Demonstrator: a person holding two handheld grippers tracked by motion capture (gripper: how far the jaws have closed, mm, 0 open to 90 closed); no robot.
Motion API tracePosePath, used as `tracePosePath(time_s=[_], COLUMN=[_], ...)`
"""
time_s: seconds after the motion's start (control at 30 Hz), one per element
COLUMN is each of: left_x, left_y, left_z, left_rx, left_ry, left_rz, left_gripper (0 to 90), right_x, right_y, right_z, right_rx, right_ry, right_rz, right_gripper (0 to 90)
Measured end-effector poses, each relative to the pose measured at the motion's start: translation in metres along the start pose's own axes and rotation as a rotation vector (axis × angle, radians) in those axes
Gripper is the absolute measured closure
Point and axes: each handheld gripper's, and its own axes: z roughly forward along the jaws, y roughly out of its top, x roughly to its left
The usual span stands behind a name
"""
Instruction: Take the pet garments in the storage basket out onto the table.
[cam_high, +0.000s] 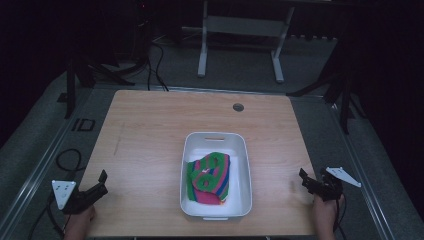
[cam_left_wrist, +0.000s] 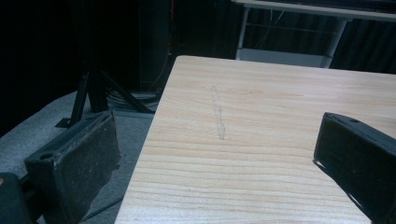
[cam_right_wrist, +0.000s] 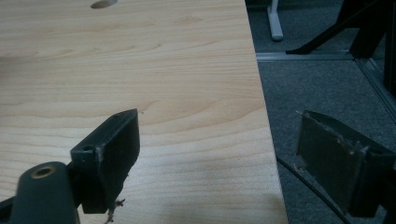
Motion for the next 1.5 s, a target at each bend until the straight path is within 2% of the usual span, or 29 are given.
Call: tracePosePath(time_s=[0.13, 0.23, 0.33, 0.47, 0.53, 0.7, 0.8, 0.9, 1.0, 1.23, 1.37, 1.5], left_x=[0.000, 0.000, 0.000, 0.000, 0.000, 0.000, 0.000, 0.000, 0.000, 0.000, 0.000, 0.000], left_y=[0.000, 0.000, 0.000, 0.000, 0.000, 0.000, 0.000, 0.000, 0.000, 0.000, 0.000, 0.000], left_z=[0.000, 0.000, 0.000, 0.000, 0.000, 0.000, 0.000, 0.000, 0.000, 0.000, 0.000, 0.000], left_rx=[0.000, 0.001, 0.003, 0.002, 0.002, 0.002, 0.003, 0.003, 0.003, 0.003, 0.004, 0.004], left_ry=[0.001, 0.002, 0.001, 0.002, 0.001, 0.002, 0.002, 0.003, 0.001, -0.001, -0.003, -0.003], left_rz=[0.004, 0.002, 0.007, 0.000, 0.000, 0.001, 0.000, 0.002, 0.000, 0.000, -0.001, -0.001], left_gripper=[0.9, 0.9, 0.9, 0.9, 0.9, 0.9, 0.9, 0.9, 0.9, 1.0, 0.9, 0.9], right_x=[0.002, 0.002, -0.002, -0.006, -0.008, -0.011, -0.012, -0.010, -0.005, 0.015, 0.034, 0.050], right_y=[0.000, 0.001, 0.002, 0.004, 0.004, 0.005, 0.006, 0.009, 0.011, 0.017, 0.021, 0.030], right_z=[0.001, 0.002, 0.005, 0.006, 0.006, 0.007, 0.006, 0.006, 0.006, 0.006, 0.001, -0.003], right_rx=[0.020, 0.035, 0.068, 0.114, 0.141, 0.212, 0.246, 0.270, 0.308, 0.357, 0.339, 0.328], right_ry=[-0.007, 0.027, 0.102, 0.135, 0.178, 0.297, 0.401, 0.461, 0.537, 0.633, 0.697, 0.752], right_rz=[-0.020, -0.039, -0.048, -0.126, -0.149, -0.253, -0.270, -0.306, -0.344, -0.449, -0.538, -0.594], right_gripper=[13.6, 12.8, 12.8, 13.2, 13.2, 13.1, 12.7, 12.7, 12.7, 12.6, 12.7, 12.8])
